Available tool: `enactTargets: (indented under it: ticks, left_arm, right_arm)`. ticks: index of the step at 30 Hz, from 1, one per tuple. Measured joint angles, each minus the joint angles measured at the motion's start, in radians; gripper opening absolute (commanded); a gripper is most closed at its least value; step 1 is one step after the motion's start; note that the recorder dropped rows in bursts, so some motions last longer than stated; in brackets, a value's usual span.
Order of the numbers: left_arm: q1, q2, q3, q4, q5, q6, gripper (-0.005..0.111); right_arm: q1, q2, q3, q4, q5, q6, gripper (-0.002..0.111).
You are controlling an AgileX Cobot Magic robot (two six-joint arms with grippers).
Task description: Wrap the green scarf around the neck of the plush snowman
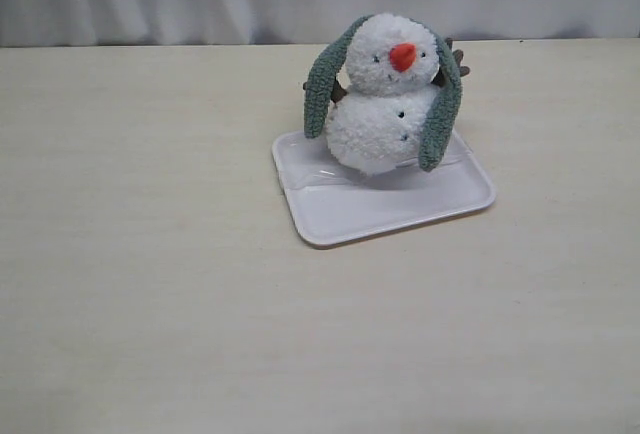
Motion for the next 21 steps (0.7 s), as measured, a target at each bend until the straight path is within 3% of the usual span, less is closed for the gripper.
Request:
enactTargets:
  ticks: [1,3,8,12,17,19,21]
  left_arm:
    - [0.000,0.000,0.000,-0.126,-0.078,0.000,0.000]
    - [0.000,0.000,0.000,-0.233,-0.141,0.000,0.000]
    - [0.000,0.000,0.000,-0.405,-0.297,-0.035,0.000]
    - [0.000,0.015,-0.077,-0.423,-0.260,-0.041,0.000]
    - [0.000,0.231,-0.263,-0.419,-0.228,-0.041,0.000]
    - [-0.022,0.333,-0.329,-0.412,-0.204,-0.035,0.000]
    - [-0.098,0.521,-0.419,-0.408,-0.187,0.023,0.000]
  right_arm:
    - [0.000,-0.026,0.000,0.000,0.022,0.000,0.007]
    - [0.000,-0.044,0.002,0.000,0.047,0.000,0.007]
    - [0.000,-0.051,0.051,-0.015,0.111,0.026,0.025]
    - [0.000,-0.051,0.076,-0.019,0.122,0.052,0.032]
    - [0.000,-0.048,0.094,-0.023,0.124,0.055,0.032]
    - [0.000,-0.032,0.094,-0.023,0.126,0.055,0.032]
    - [0.000,0.030,0.094,-0.023,0.124,0.057,0.032]
